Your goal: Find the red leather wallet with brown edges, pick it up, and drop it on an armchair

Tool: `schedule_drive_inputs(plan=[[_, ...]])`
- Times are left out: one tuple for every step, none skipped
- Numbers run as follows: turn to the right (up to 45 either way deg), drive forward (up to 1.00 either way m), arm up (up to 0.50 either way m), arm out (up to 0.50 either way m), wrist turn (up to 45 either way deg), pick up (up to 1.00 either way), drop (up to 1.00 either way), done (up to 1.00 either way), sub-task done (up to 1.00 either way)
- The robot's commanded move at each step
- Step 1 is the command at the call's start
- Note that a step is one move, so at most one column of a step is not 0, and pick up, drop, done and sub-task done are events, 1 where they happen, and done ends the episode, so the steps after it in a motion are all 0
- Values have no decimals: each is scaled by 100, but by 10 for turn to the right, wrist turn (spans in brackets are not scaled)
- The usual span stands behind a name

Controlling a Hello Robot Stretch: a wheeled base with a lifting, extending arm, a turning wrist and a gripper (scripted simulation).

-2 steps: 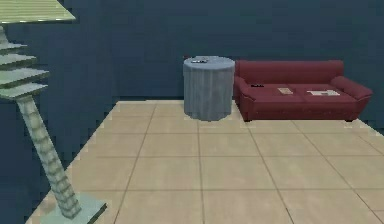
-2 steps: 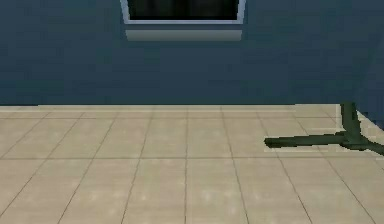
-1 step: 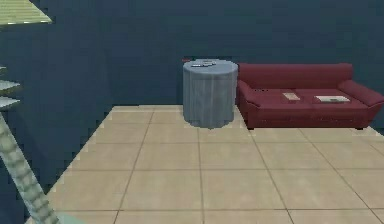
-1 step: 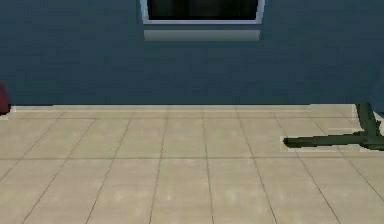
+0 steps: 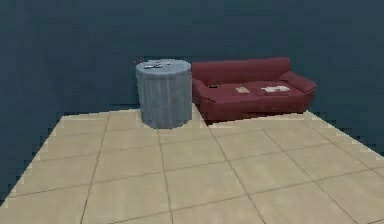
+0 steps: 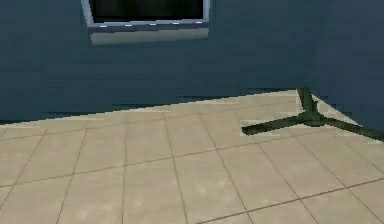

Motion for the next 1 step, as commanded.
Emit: schedule_drive_inputs(plan=[[0, 100, 0, 0, 0, 0, 0, 0, 0]])
